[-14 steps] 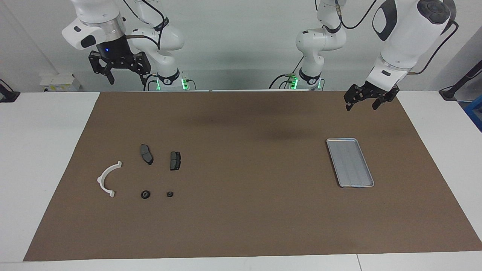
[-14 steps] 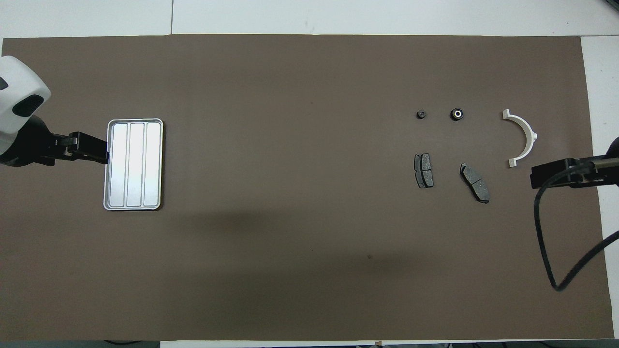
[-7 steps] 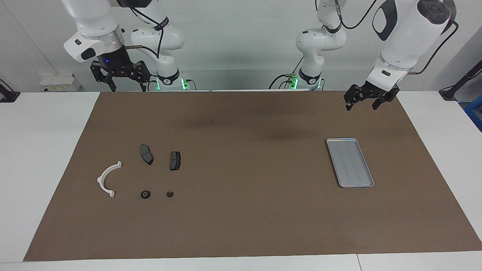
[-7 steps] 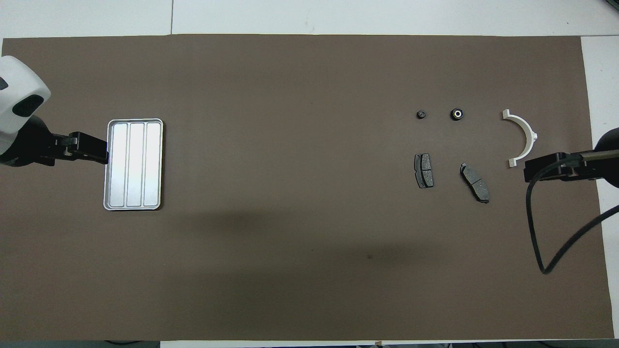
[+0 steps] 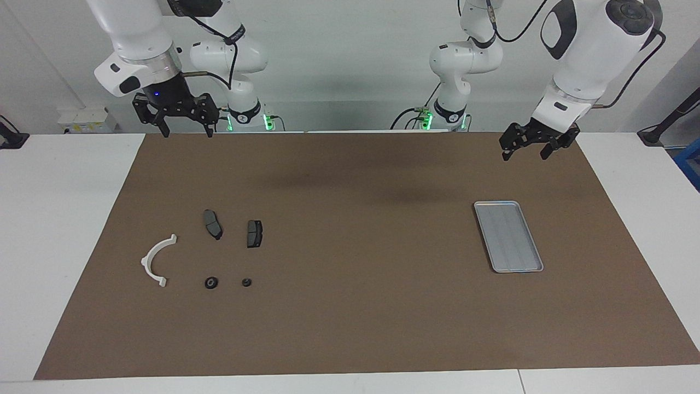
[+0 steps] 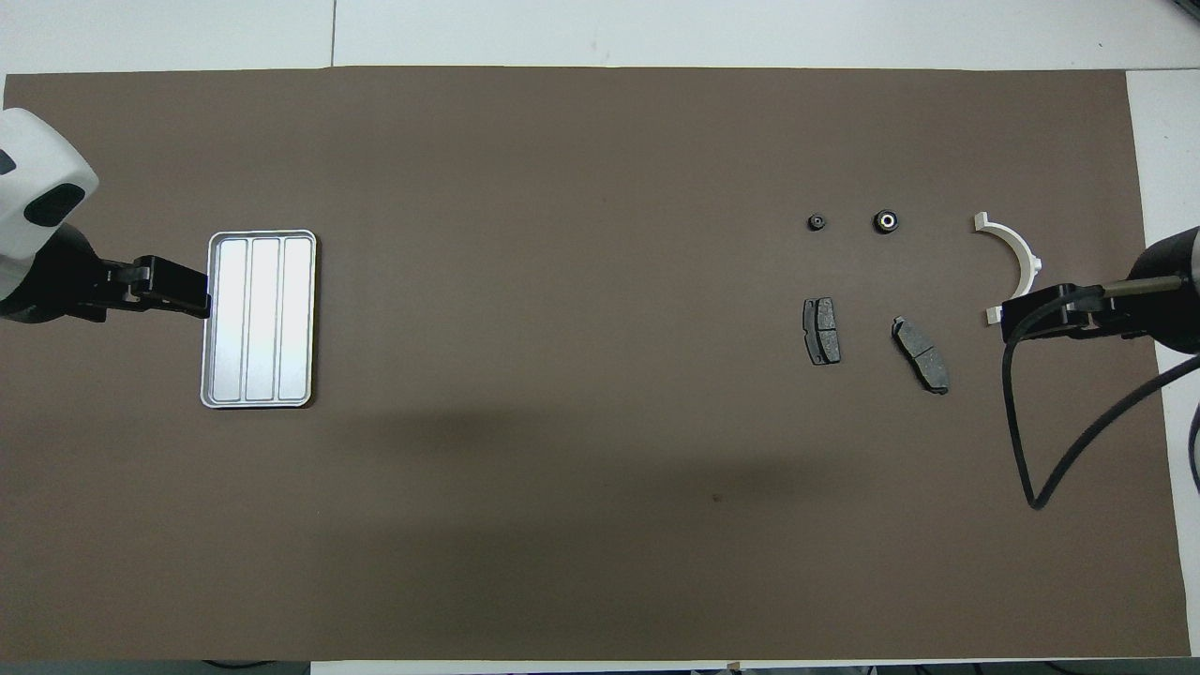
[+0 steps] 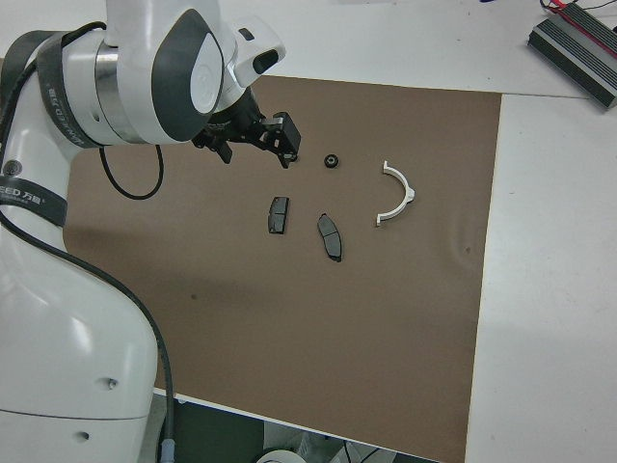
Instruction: Place bearing gear from tray to pile
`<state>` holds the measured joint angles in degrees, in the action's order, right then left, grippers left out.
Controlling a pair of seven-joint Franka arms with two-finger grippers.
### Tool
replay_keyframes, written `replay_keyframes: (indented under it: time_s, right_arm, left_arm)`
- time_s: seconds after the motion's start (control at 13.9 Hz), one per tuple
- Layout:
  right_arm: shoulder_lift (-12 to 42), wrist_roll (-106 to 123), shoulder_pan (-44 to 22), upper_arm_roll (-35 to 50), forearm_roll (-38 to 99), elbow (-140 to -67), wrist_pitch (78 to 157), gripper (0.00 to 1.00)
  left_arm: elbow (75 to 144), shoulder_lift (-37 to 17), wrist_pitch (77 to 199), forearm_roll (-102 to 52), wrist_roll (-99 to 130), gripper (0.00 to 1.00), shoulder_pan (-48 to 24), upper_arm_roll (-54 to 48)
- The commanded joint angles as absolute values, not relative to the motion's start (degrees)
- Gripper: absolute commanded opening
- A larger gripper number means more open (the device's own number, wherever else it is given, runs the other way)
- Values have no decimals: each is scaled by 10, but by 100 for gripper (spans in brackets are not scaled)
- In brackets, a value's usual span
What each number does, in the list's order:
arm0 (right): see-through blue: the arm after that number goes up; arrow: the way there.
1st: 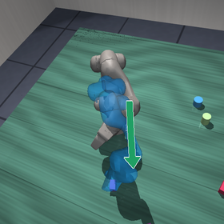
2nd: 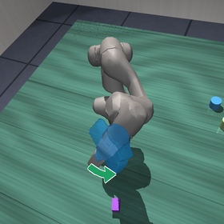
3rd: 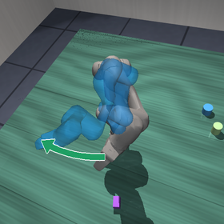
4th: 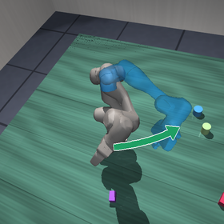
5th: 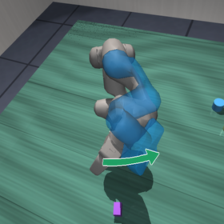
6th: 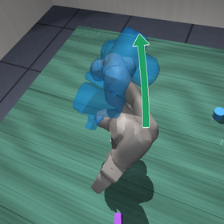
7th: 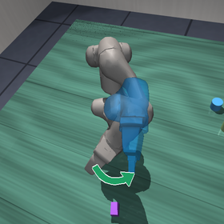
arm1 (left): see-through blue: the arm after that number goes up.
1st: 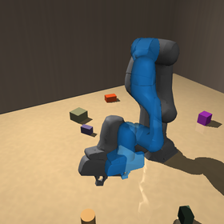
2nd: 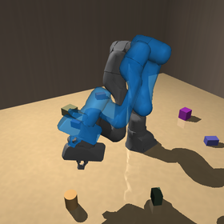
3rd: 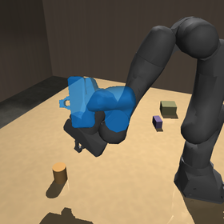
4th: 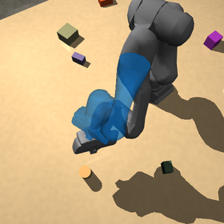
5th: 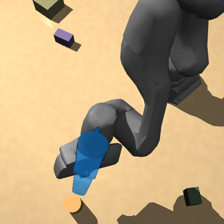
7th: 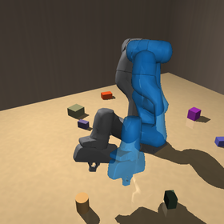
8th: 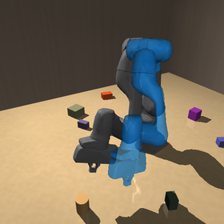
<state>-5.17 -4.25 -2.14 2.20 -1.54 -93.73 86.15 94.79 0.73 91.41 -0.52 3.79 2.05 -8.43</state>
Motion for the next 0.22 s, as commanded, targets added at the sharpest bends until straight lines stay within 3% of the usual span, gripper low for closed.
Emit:
replay_keyframes:
  time_s: [0.0,0.14]
  right_arm:
    - [-59,-43,-22,22,-7,-945,865,100]
    - [-59,-43,-22,23,-7,-945,865,100]
  left_arm:
    - [957,16,922,5,38,100,25,-86]
    - [957,16,922,5,37,100,24,-86]
